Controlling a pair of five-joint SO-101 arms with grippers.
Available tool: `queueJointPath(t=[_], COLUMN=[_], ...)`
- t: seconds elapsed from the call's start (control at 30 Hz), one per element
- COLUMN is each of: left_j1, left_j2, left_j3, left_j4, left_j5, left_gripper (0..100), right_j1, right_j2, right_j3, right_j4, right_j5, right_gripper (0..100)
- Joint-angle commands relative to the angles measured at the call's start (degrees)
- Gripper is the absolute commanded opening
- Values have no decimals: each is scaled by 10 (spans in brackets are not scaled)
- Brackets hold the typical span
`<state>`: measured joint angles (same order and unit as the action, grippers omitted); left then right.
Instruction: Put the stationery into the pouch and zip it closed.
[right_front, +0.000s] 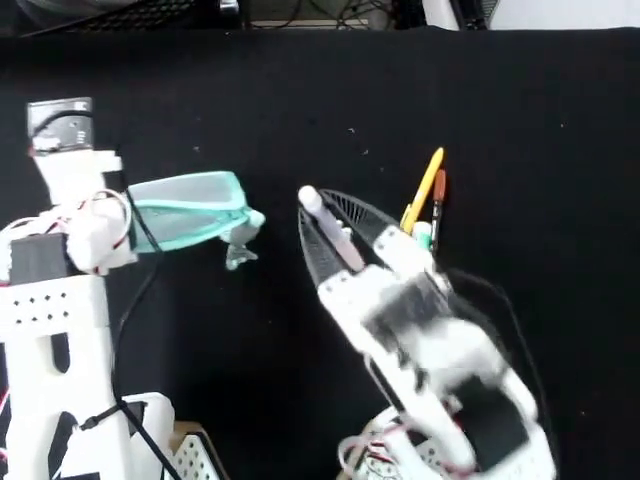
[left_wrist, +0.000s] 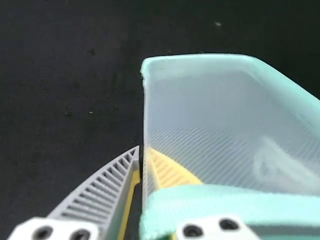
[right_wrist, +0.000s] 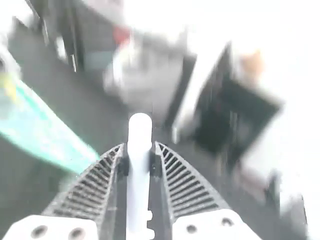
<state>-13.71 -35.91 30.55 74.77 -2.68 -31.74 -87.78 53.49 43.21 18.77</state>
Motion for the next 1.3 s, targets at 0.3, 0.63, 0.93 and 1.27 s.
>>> queueJointPath(t=[0.3, 0.63, 0.93, 1.27], left_j1=[115, 167, 218, 275], left_j2=[15, 14, -47, -149], left_j3=[25, -51, -42, 65], left_j4=[6, 105, 105, 18], left_j5=[6, 3, 4, 4], left_gripper=[30, 30, 30, 30], right_j1=[-208, -212, -258, -306], right_j2=[-123, -120, -121, -194], right_j3=[-6, -33, -39, 44], right_j4=[-75, -62, -17, -16], right_j5=[0, -4, 0, 78], right_gripper=[11, 11, 11, 11])
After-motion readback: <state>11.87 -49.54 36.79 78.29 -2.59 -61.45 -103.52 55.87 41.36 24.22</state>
